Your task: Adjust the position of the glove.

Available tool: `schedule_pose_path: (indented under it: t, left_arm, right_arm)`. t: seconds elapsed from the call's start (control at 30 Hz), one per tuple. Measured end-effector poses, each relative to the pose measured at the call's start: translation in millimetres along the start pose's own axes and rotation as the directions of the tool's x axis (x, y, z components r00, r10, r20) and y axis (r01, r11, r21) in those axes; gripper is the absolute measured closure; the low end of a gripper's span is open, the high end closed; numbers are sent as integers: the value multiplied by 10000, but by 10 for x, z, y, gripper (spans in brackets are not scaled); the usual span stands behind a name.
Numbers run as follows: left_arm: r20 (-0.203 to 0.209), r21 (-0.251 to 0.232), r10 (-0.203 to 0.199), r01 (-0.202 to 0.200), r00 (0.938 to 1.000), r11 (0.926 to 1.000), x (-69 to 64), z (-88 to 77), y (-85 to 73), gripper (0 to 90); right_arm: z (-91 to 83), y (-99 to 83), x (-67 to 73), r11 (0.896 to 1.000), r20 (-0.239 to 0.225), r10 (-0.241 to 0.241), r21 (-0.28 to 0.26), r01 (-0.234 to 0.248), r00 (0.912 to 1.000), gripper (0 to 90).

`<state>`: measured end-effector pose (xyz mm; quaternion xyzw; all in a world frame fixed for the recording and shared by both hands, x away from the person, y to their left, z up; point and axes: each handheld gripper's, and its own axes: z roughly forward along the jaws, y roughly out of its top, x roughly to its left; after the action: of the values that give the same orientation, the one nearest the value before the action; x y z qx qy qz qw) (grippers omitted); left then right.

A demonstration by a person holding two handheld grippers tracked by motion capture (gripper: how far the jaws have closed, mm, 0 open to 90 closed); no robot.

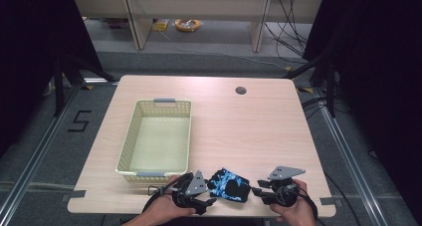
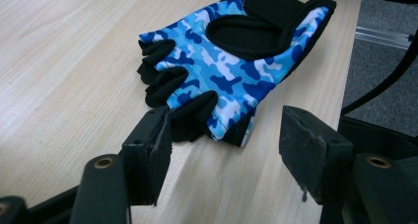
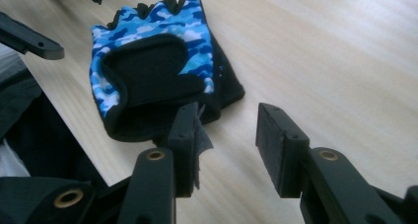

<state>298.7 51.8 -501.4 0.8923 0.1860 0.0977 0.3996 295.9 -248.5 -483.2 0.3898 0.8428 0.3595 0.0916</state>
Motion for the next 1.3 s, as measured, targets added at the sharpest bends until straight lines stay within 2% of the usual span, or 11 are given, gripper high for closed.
schedule_pose_path:
  t: [0.03,0.1,0.23,0.3,0.37,0.6,0.67,0.73,0.93,1.13,1.3]
  left_arm:
    - [-88,136,139,-138,9999,9998,9,1,1,373]
    - [-24,87,123,-123,9999,9999,-9,13,1,379]
    - [23,248,346,-346,9994,9991,-30,36,14,393]
    - [44,220,322,-323,9995,9992,-48,55,21,404]
    - [96,287,401,-403,9992,9988,-49,75,27,428]
    - [38,366,660,-660,9978,9971,-57,123,29,527]
    - [-62,397,874,-871,9962,9954,-59,125,30,583]
    - [-26,379,967,-965,9953,9946,-56,129,32,630]
    - [24,353,1234,-1234,9924,9917,-59,105,36,736]
    - [62,206,1303,-1304,9915,9912,-69,46,63,840]
    - [143,272,1366,-1369,9905,9902,-106,51,71,859]
  right_arm:
    - [-17,-2,16,9985,-170,422,367,-416,9990,620]
    - [13,-21,21,9977,-129,629,246,-626,9979,621]
    - [35,-13,53,9972,-268,547,534,-532,9981,615]
    - [68,-5,73,9985,-158,458,297,-453,9988,611]
    - [80,14,58,9992,-43,123,378,-121,9999,612]
    - [149,28,26,9975,-146,278,649,-268,9995,627]
    - [177,42,2,9982,-169,-296,519,305,9994,645]
    - [188,70,23,9961,-326,-397,771,422,9987,677]
    - [235,89,6,9849,-151,-1392,1016,1400,9901,886]
    - [99,157,34,9830,-23,-1679,755,1676,9858,895]
    - [53,298,35,9723,60,-2308,396,2304,9730,895]
